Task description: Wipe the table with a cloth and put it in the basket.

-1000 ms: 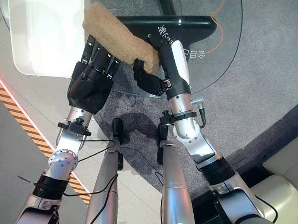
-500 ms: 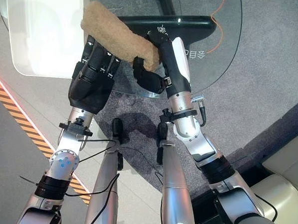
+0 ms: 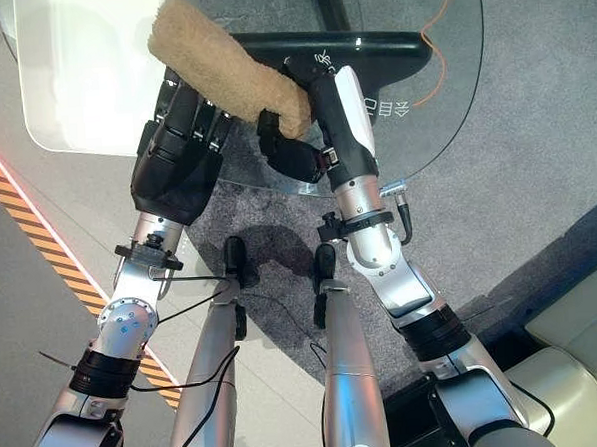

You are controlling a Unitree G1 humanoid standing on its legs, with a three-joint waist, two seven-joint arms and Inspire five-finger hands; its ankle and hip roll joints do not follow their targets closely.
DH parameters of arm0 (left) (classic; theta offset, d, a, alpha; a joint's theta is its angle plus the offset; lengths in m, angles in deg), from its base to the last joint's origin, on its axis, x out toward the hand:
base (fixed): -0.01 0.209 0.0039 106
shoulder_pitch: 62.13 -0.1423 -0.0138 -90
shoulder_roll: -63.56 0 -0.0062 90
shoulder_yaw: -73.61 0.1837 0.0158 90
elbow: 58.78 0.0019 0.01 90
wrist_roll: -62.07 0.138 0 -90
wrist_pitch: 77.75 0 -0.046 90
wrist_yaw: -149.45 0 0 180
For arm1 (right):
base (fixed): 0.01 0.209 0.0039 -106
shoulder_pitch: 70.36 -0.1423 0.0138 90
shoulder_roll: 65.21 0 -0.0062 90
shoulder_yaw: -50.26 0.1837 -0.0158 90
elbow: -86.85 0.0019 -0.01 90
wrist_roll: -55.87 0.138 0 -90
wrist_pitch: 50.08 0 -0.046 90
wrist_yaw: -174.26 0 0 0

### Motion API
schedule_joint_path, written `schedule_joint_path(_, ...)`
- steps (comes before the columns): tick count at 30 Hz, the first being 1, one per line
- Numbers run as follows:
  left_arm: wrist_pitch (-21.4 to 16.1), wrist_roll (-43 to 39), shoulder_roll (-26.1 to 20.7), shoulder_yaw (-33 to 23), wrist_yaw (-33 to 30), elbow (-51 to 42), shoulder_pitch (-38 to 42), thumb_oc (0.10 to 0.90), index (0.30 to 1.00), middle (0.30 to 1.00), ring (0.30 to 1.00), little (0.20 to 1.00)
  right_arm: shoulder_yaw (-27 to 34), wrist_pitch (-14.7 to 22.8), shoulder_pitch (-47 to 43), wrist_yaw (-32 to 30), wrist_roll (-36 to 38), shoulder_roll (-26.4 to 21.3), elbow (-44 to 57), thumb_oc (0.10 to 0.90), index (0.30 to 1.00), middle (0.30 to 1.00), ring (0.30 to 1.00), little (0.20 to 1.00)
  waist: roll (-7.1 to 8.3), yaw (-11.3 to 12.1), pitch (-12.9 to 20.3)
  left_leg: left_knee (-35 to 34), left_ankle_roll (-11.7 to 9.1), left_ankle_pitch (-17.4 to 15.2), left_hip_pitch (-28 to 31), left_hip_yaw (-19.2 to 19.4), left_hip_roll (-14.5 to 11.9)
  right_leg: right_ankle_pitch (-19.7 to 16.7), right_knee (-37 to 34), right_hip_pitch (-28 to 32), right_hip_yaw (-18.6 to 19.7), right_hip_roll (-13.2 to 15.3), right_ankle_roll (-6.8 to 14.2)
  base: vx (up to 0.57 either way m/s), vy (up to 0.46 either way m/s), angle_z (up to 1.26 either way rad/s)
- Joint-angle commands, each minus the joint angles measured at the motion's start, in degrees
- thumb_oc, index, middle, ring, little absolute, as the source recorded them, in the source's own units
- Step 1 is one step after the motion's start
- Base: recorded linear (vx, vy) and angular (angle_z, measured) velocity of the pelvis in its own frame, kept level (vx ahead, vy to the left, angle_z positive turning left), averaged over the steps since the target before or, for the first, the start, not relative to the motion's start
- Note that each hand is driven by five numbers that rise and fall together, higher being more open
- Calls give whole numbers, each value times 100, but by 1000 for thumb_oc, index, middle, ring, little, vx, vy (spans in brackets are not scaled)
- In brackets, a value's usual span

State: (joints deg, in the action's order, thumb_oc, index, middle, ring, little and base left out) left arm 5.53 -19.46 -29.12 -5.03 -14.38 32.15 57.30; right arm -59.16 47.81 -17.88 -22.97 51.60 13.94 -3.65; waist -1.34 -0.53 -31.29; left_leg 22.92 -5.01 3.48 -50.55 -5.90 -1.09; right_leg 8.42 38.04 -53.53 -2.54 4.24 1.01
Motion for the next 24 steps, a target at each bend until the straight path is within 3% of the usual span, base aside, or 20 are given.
schedule_joint_path(1, -275, 175, 217, -83, 632, -1190, 657, 800, 900, 900, 900, 900, -180, 703, -563, 231, 46, 116, 1628, 100, 300, 300, 300, 200, 19, -97, 150, 302, 615, -536, 229, 629, 450, -398, -901, 433, -139, -465, -76, 0, 0, 0)
schedule_joint_path(24, -994, 483, 300, -322, -137, -1082, 738, 800, 900, 900, 900, 900, -81, 798, -608, 356, 87, 166, 1746, 100, 300, 300, 300, 200, 59, -101, 150, 392, 600, -561, 152, 617, 439, -361, -830, 382, -150, -464, -75, 0, 0, 0)
